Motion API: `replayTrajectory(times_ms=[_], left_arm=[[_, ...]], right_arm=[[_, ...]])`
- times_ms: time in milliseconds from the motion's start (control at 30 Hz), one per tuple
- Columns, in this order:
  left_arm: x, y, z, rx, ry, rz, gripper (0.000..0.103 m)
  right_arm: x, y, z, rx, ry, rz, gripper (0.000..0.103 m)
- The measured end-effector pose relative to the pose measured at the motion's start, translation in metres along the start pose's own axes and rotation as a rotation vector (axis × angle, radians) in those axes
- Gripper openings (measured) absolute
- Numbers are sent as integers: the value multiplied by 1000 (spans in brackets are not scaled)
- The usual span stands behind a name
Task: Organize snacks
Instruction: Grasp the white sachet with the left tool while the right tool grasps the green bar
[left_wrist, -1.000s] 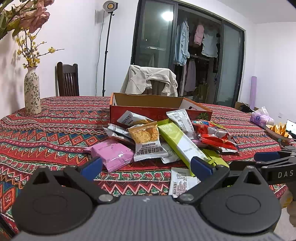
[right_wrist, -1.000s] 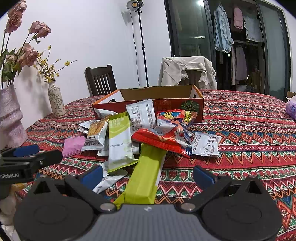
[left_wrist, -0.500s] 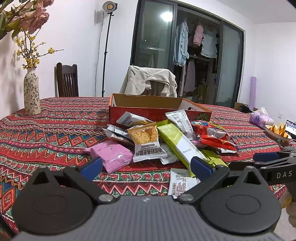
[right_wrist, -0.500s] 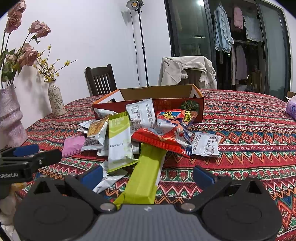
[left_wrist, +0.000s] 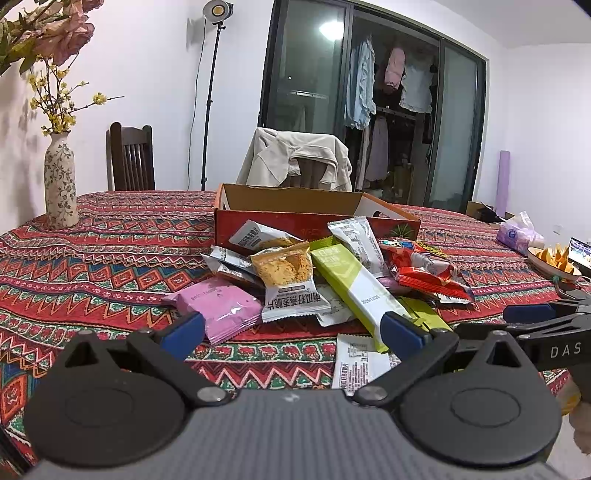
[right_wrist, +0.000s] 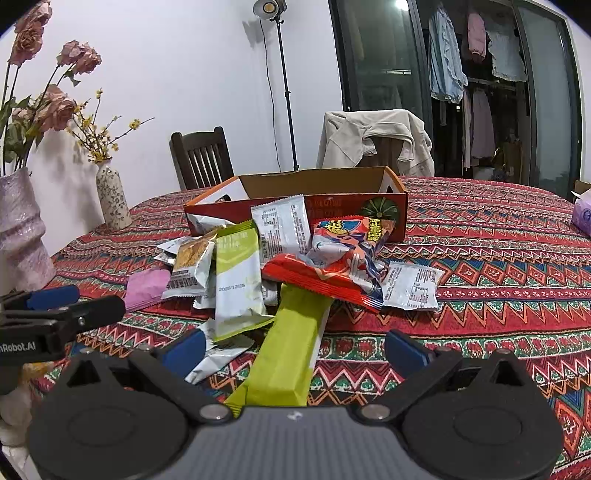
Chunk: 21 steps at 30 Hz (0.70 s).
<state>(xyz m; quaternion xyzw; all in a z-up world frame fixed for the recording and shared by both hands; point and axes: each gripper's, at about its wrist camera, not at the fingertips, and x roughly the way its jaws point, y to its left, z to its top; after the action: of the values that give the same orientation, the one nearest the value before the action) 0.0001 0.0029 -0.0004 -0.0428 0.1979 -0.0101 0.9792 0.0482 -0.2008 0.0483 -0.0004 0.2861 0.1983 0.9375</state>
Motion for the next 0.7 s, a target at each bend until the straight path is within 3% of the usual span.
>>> replayTrajectory(times_ms=[200, 700], left_arm=[[4, -4, 0, 5, 26, -6, 103], [43, -42, -3, 65, 200, -35, 103]], right_arm=[[1, -4, -3, -2, -1, -7, 103], [9, -25, -4, -53, 35, -57, 103]])
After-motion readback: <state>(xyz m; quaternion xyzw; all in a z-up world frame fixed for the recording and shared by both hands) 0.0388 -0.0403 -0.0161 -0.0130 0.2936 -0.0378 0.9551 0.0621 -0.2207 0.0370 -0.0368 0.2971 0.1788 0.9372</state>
